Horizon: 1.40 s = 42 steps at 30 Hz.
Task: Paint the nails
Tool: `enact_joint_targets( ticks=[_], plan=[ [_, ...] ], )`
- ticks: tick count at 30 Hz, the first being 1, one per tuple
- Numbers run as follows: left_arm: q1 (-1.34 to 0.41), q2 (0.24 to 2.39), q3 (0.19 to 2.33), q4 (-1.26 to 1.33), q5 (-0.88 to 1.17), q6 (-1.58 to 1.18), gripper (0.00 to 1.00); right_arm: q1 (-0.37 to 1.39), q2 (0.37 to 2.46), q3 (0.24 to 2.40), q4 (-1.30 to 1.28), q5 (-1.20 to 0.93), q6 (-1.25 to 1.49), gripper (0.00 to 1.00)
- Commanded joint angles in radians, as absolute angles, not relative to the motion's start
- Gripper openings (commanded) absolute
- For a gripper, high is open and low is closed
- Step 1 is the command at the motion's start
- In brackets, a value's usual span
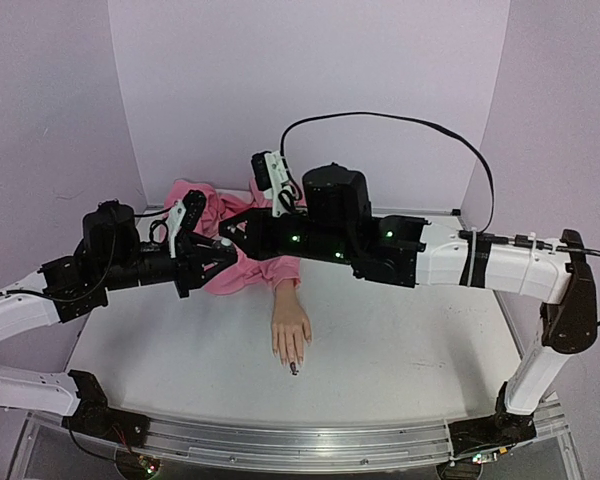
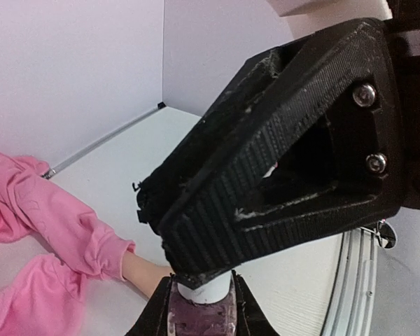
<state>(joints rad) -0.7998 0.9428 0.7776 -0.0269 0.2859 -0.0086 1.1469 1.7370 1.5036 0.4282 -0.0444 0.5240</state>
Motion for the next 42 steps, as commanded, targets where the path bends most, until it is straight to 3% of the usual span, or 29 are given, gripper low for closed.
enact_joint_targets(
  ticks=[1,3,4,6,9,17,27,35,42],
  plan=[
    [-0.747,0.958,0.784,0.026,-0.064,0.048,0.0,1.218,1.719,1.638,0.221,0.173,0.54,0.0],
    [-0.747,0.962,0.775,0.026,-0.011,0.059,0.0,1.206,1.713,1.65,0.205,0.134,0.493,0.0],
    [-0.747,0.963,0.769,0.026,0.032,0.068,0.0,1.196,1.707,1.657,0.19,0.111,0.479,0.06],
    [-0.747,0.964,0.762,0.025,0.096,0.079,0.0,1.165,1.685,1.653,0.165,0.065,0.473,0.38],
    [-0.747,0.959,0.744,0.024,0.192,0.096,0.0,1.095,1.648,1.629,0.162,-0.078,0.471,0.55],
    [-0.749,0.947,0.728,0.017,0.313,0.116,0.0,1.037,1.701,1.663,0.136,-0.263,0.48,0.66],
    [-0.752,0.948,0.732,0.006,0.325,0.125,0.0,1.04,1.841,1.781,0.111,-0.409,0.498,0.59],
    [-0.754,0.954,0.742,0.006,0.338,0.131,0.0,1.038,1.892,1.8,0.094,-0.418,0.495,0.37],
    [-0.755,0.97,0.761,-0.024,0.363,0.121,0.0,1.039,1.888,1.807,0.095,-0.376,0.476,0.09]
  ],
)
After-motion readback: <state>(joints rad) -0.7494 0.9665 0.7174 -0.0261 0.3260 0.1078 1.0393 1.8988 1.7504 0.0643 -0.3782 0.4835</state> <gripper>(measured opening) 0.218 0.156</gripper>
